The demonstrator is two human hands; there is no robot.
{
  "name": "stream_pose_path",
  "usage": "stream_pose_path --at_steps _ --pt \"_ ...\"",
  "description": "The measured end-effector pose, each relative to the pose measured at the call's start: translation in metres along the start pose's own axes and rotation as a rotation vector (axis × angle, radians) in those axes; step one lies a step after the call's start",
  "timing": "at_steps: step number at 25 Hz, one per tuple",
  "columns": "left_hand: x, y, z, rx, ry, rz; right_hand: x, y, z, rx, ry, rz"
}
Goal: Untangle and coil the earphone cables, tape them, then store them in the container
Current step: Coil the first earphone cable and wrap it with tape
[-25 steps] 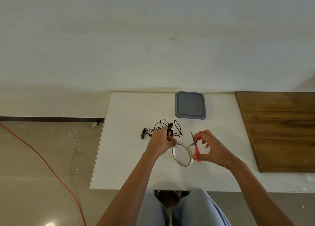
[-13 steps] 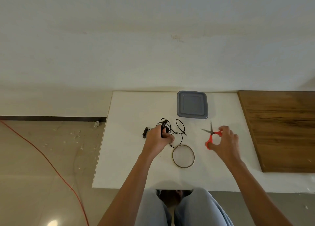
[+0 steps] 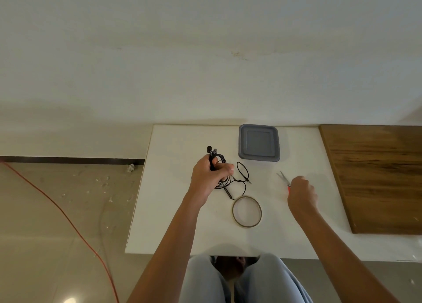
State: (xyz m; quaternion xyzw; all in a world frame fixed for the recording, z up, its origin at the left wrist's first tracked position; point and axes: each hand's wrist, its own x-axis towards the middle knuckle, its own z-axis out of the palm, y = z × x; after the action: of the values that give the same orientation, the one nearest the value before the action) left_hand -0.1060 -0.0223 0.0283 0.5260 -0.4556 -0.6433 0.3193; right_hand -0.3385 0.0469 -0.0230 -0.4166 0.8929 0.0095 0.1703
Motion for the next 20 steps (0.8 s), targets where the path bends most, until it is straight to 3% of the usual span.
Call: stream_pose_path --at_steps 7,13,20 --pt "-0.001 0.008 0.001 -0.069 -0.015 -0.008 0.002 -0.007 -0.003 -0.229 -0.151 -0.062" --pt "-0.001 0.008 -0.001 -0.054 -0.014 -0.003 0.003 -0.011 0.004 -0.034 -0.147 -0.019" --pt "0.0 0.009 0.0 -0.022 -0.024 0.002 0.0 -0.014 0.004 -0.081 -0.189 -0.061"
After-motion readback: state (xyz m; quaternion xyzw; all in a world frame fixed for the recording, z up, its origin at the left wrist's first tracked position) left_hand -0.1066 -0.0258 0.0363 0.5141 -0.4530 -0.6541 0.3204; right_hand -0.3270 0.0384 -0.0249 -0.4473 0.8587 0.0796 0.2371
